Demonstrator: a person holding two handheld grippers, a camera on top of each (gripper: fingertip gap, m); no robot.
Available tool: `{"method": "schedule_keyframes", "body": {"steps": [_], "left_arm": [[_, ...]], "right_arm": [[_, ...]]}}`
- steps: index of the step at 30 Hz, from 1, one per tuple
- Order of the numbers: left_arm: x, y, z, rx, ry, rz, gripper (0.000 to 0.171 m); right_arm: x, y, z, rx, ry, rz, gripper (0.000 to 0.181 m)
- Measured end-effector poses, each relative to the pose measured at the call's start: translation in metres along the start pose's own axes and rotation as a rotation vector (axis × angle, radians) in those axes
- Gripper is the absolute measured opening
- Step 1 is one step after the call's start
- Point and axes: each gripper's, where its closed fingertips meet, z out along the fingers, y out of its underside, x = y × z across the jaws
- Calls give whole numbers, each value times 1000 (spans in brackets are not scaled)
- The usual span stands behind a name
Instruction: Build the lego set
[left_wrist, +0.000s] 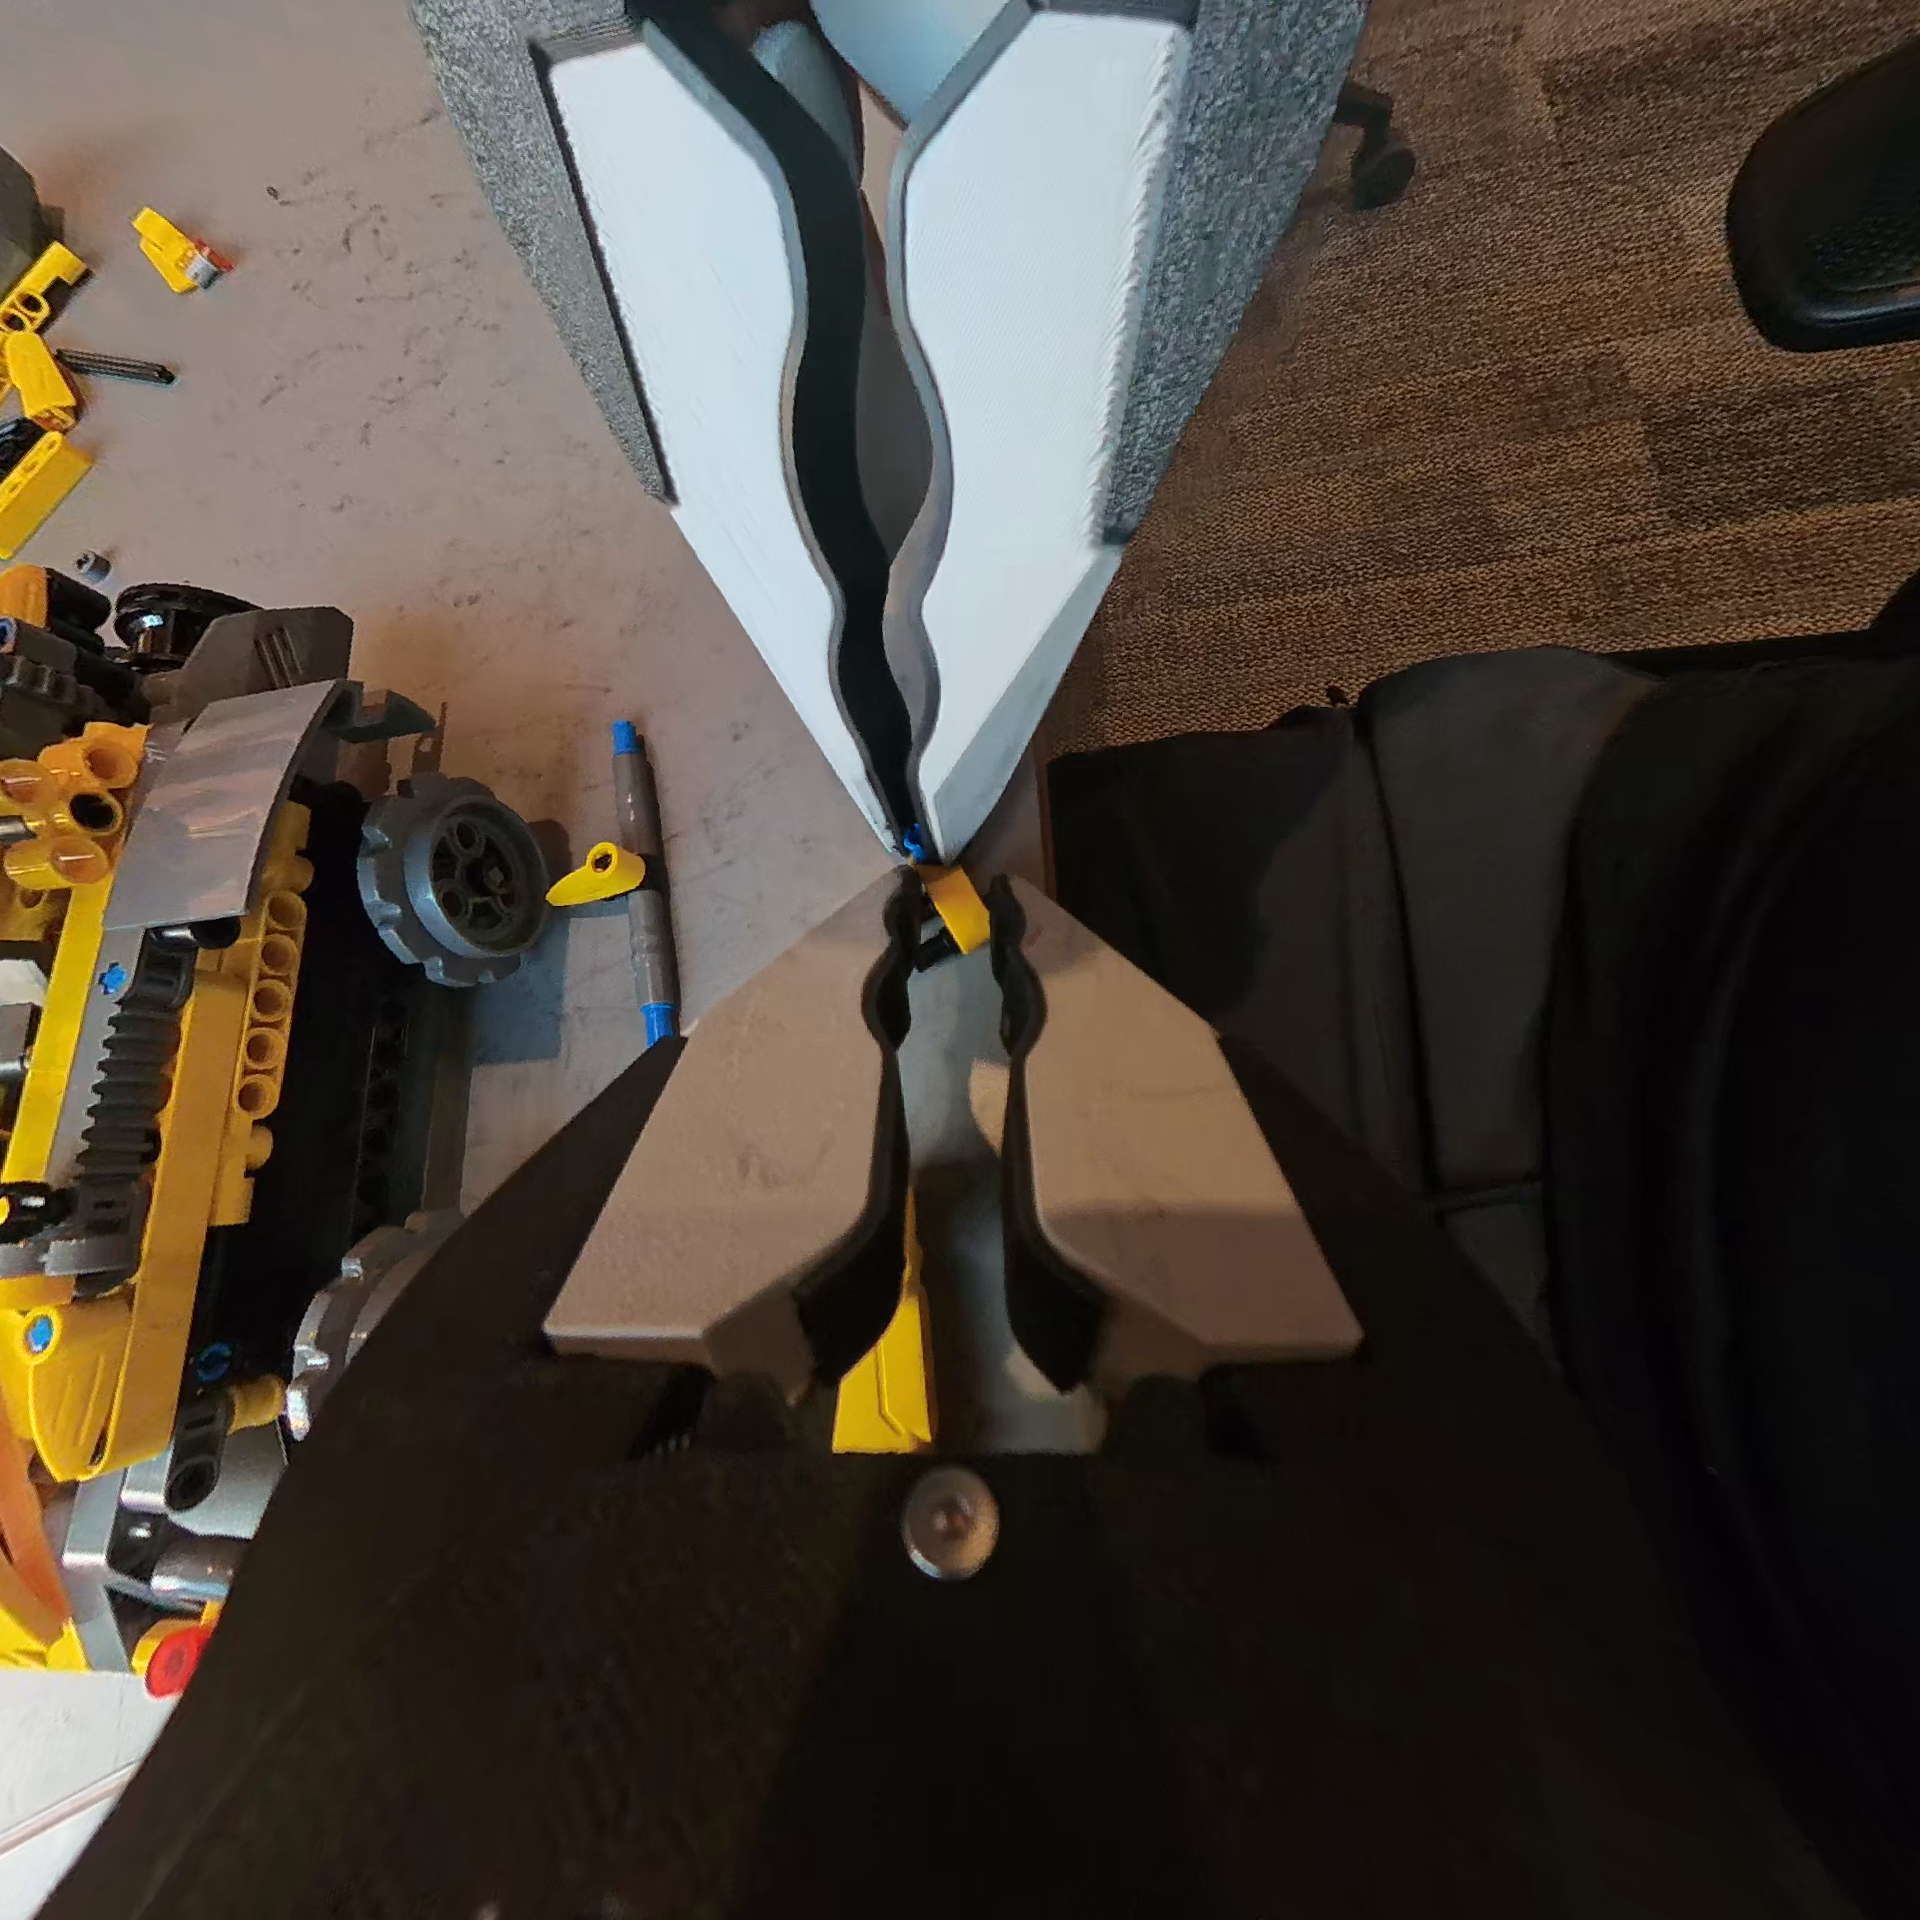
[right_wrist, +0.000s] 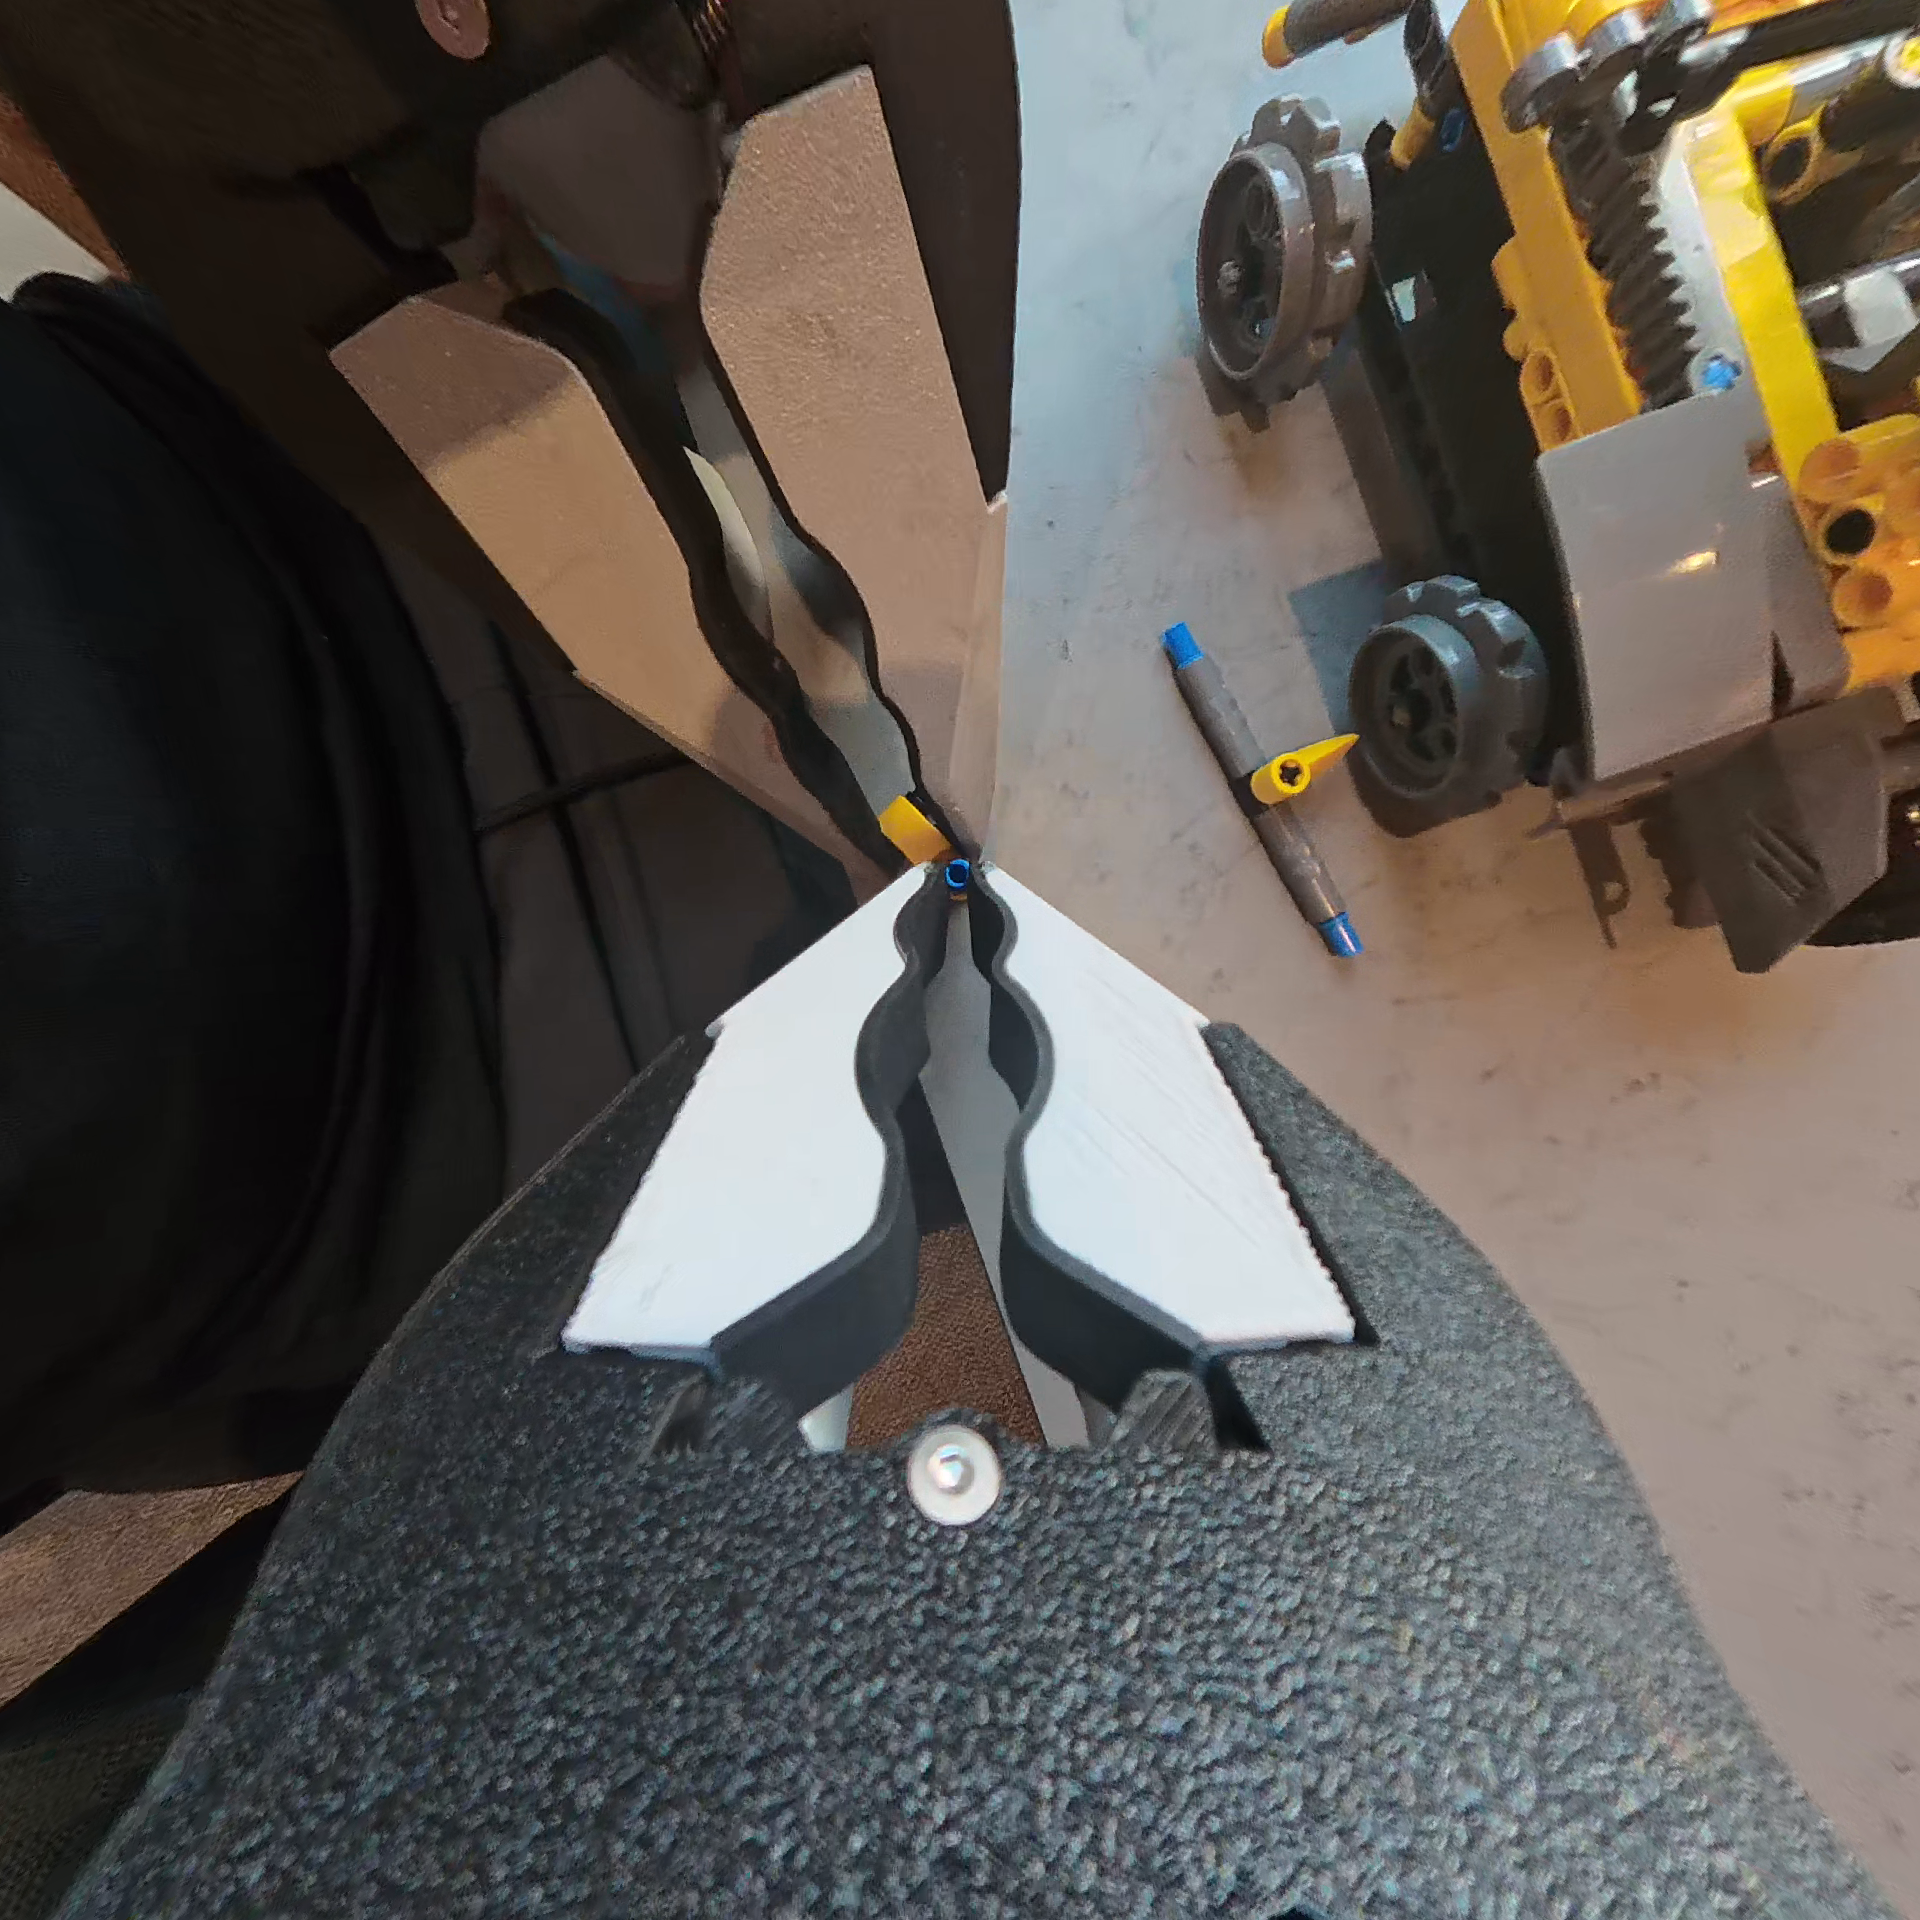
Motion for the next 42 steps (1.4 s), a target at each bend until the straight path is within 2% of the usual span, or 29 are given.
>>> {"method": "schedule_keyframes", "body": {"steps": [1,8,11,17,24,27,29,31,34,38,41,42], "left_arm": [[0,0,0,0,0,-1,10],[-1,-1,1,0,-10,-6,9],[-1,-1,1,-1,-17,-1,9],[-1,-1,1,-1,-12,-10,9],[-1,-1,2,-4,-17,-20,9],[-4,-1,2,-10,-36,-59,8],[-9,0,3,-22,-82,-117,9],[-14,1,4,-35,-129,-173,9],[-19,0,6,-43,-168,-231,11],[-24,1,6,-48,-202,-259,19],[-21,-1,6,-45,-169,-292,34],[-20,0,6,-50,-160,-305,34]], "right_arm": [[0,0,0,7,-9,13,4],[1,-2,-3,59,-13,79,4],[0,-15,-17,159,-32,107,0],[2,-3,-7,37,28,46,0],[3,-5,-6,82,42,69,0],[7,-7,-8,168,60,125,0],[12,-14,-15,290,79,183,0],[13,-20,-24,396,49,250,4],[13,-20,-30,471,19,309,9],[8,-8,-23,422,35,283,17],[6,-3,-16,389,36,278,22],[6,-3,-14,385,34,277,22]]}}
